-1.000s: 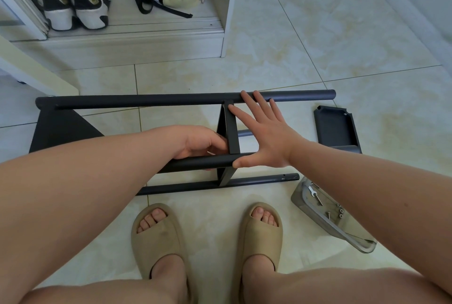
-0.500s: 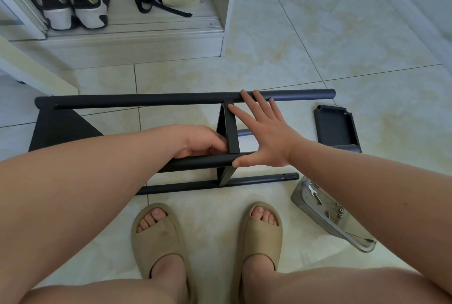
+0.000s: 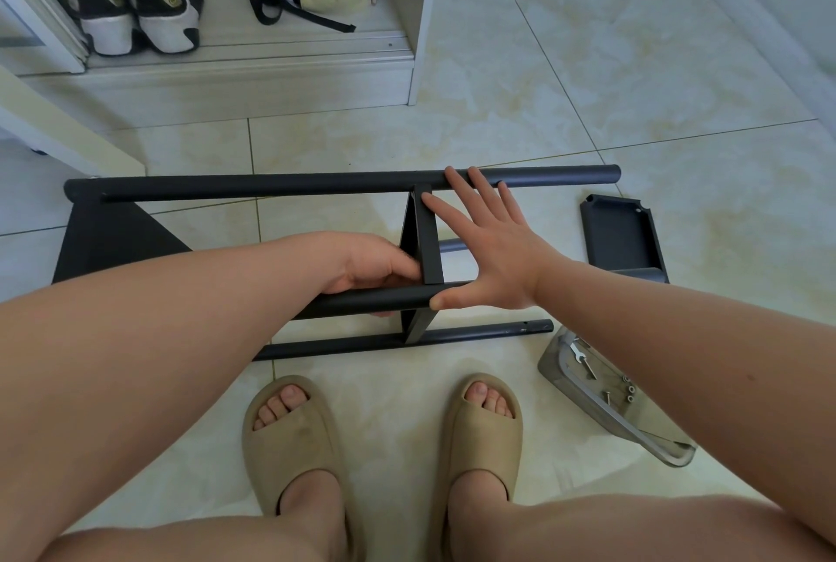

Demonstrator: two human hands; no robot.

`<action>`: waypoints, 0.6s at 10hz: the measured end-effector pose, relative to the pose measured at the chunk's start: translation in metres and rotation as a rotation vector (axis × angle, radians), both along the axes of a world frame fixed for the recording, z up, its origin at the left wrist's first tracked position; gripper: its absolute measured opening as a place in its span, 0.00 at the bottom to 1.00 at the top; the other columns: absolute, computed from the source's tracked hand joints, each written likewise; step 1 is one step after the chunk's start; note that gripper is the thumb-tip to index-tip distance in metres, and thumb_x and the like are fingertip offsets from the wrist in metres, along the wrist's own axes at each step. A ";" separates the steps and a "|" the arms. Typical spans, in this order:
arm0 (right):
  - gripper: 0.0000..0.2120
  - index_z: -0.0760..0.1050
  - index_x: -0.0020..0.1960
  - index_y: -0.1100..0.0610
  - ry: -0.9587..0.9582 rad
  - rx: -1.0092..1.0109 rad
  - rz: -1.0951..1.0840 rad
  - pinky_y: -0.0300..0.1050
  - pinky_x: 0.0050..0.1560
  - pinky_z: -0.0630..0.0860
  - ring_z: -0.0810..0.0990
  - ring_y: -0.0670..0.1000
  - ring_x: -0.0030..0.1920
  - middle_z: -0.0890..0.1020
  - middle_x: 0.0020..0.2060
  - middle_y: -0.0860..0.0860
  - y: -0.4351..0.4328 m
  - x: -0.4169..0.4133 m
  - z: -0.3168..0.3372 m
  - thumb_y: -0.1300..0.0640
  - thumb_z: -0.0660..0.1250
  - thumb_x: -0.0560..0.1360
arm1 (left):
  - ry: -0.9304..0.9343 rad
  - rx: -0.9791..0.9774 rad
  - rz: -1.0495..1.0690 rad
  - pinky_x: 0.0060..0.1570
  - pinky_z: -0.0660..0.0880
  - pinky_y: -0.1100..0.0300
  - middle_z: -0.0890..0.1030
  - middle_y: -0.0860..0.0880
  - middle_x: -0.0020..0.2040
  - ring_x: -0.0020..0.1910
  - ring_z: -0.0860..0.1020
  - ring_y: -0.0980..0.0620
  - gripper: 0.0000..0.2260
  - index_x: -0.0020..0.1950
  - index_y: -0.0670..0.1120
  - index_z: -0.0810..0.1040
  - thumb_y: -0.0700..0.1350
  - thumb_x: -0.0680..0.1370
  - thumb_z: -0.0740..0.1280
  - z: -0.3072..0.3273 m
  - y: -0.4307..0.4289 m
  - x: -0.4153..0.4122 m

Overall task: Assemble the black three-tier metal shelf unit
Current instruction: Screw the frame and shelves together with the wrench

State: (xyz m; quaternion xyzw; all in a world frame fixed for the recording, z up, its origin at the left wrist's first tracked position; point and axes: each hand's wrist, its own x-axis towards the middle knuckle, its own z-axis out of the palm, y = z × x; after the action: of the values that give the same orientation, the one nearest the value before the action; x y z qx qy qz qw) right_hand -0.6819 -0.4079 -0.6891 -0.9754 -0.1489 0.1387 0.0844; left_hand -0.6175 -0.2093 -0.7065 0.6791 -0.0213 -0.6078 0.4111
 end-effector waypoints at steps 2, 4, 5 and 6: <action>0.57 0.39 0.82 0.43 0.003 -0.005 -0.002 0.62 0.78 0.34 0.28 0.54 0.79 0.33 0.80 0.48 0.000 0.000 0.001 0.17 0.54 0.63 | -0.094 -0.069 0.029 0.50 0.74 0.56 0.82 0.45 0.39 0.42 0.79 0.47 0.05 0.43 0.41 0.82 0.37 0.77 0.67 -0.003 0.001 0.000; 0.57 0.39 0.82 0.43 -0.002 -0.007 -0.002 0.62 0.78 0.34 0.28 0.54 0.79 0.33 0.80 0.48 0.000 0.000 0.000 0.17 0.54 0.63 | -0.069 -0.111 0.027 0.50 0.75 0.58 0.82 0.46 0.39 0.41 0.79 0.50 0.06 0.44 0.42 0.82 0.35 0.77 0.66 -0.001 0.002 0.001; 0.57 0.38 0.82 0.43 0.001 -0.009 -0.002 0.62 0.78 0.34 0.28 0.54 0.79 0.33 0.80 0.48 0.000 0.000 0.000 0.17 0.53 0.63 | -0.034 -0.118 0.068 0.51 0.75 0.57 0.82 0.44 0.45 0.44 0.79 0.49 0.05 0.50 0.42 0.80 0.35 0.78 0.65 0.000 0.001 0.000; 0.57 0.38 0.82 0.43 0.001 -0.008 -0.001 0.62 0.78 0.35 0.28 0.54 0.79 0.33 0.80 0.48 0.000 0.000 0.000 0.17 0.53 0.62 | 0.025 -0.043 0.051 0.51 0.77 0.54 0.83 0.48 0.46 0.47 0.79 0.50 0.08 0.57 0.45 0.81 0.43 0.80 0.66 0.000 0.001 0.000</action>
State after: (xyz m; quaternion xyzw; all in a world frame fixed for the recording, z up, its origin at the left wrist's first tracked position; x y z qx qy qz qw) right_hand -0.6820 -0.4078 -0.6888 -0.9758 -0.1476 0.1399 0.0805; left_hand -0.6179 -0.2087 -0.7062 0.6627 -0.0120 -0.6049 0.4414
